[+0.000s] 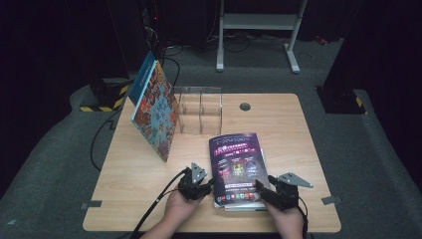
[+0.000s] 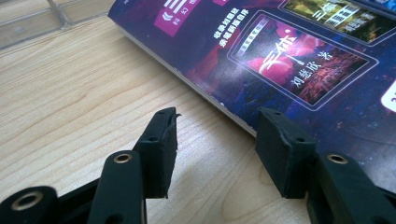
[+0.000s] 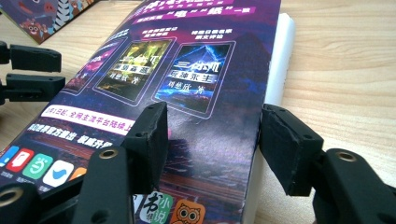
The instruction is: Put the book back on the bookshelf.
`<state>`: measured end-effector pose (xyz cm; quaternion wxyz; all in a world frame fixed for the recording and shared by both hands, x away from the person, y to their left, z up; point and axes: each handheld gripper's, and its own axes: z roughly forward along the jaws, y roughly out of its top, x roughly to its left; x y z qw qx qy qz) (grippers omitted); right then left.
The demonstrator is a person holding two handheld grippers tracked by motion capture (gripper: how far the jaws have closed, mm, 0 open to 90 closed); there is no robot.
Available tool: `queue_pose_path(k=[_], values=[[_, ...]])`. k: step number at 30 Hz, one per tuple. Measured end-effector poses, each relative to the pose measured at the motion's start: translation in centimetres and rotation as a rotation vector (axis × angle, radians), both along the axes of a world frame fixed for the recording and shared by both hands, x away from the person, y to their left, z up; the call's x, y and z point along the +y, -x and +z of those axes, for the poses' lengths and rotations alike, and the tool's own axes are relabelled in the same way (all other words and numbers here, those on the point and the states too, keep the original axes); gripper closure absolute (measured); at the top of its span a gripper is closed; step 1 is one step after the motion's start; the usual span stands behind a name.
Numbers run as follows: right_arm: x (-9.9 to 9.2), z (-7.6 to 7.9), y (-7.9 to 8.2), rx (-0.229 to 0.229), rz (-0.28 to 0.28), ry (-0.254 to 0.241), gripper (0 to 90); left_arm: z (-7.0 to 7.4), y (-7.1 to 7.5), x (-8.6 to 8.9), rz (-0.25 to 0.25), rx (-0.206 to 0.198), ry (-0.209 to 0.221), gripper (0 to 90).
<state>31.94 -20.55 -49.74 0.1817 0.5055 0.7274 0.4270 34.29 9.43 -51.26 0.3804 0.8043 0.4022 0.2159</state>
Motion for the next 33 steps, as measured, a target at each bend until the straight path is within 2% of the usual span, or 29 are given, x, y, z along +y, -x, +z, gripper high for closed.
queue_pose_path(k=[1, 3, 4, 6, 7, 11, 15, 18, 22, 24, 27, 28, 31, 33], values=[[0.1, 0.1, 0.1, -0.01, 0.008, 0.009, 45.1, 0.0, -0.1, 0.0, -0.001, 0.006, -0.003, 48.4], [0.5, 0.2, 0.2, -0.005, 0.044, -0.009, 49.6, 0.0, -0.2, 0.1, -0.004, 0.008, -0.001, 47.9], [0.9, 0.2, 0.4, -0.008, 0.072, -0.013, 48.0, 0.1, -0.2, 0.1, -0.004, 0.0, 0.002, 49.5], [1.7, 0.3, 0.6, -0.027, 0.075, 0.034, 45.8, 0.2, -0.3, 0.1, -0.01, 0.002, -0.008, 49.0], [1.8, 0.4, 0.6, -0.024, 0.074, 0.036, 45.7, 0.2, -0.4, 0.2, -0.013, 0.007, -0.008, 48.6], [1.3, 0.4, 0.5, -0.01, 0.085, -0.011, 45.8, 0.0, -0.3, 0.1, -0.013, 0.003, -0.004, 49.7], [1.5, 0.4, 0.6, -0.01, 0.078, -0.006, 42.9, -0.1, -0.3, -0.1, -0.02, 0.005, -0.007, 51.1], [1.6, 0.2, 0.6, -0.01, 0.076, 0.001, 40.9, -0.2, -0.2, -0.4, -0.026, -0.006, -0.024, 52.2], [1.2, 0.2, 0.4, -0.018, 0.039, 0.006, 36.0, 0.0, -0.3, -0.4, -0.024, -0.018, -0.027, 53.2], [0.9, 0.2, 0.3, -0.013, 0.023, 0.002, 34.3, 0.1, -0.5, 0.0, -0.004, -0.009, -0.015, 47.6], [0.8, 0.2, 0.3, -0.013, 0.018, -0.006, 34.4, 0.3, -0.6, 1.2, 0.074, -0.04, -0.055, 49.0], [0.8, 0.3, 0.4, -0.018, 0.016, -0.006, 34.4, 0.2, -0.7, 1.6, 0.085, -0.03, -0.067, 50.5], [0.8, 0.3, 0.4, -0.019, 0.022, -0.002, 34.5, -0.5, -1.1, 1.9, 0.095, -0.004, -0.143, 50.3], [0.9, 0.3, 0.4, -0.016, 0.022, -0.001, 34.6, -0.8, -1.2, 1.8, 0.091, 0.001, -0.131, 50.2]])
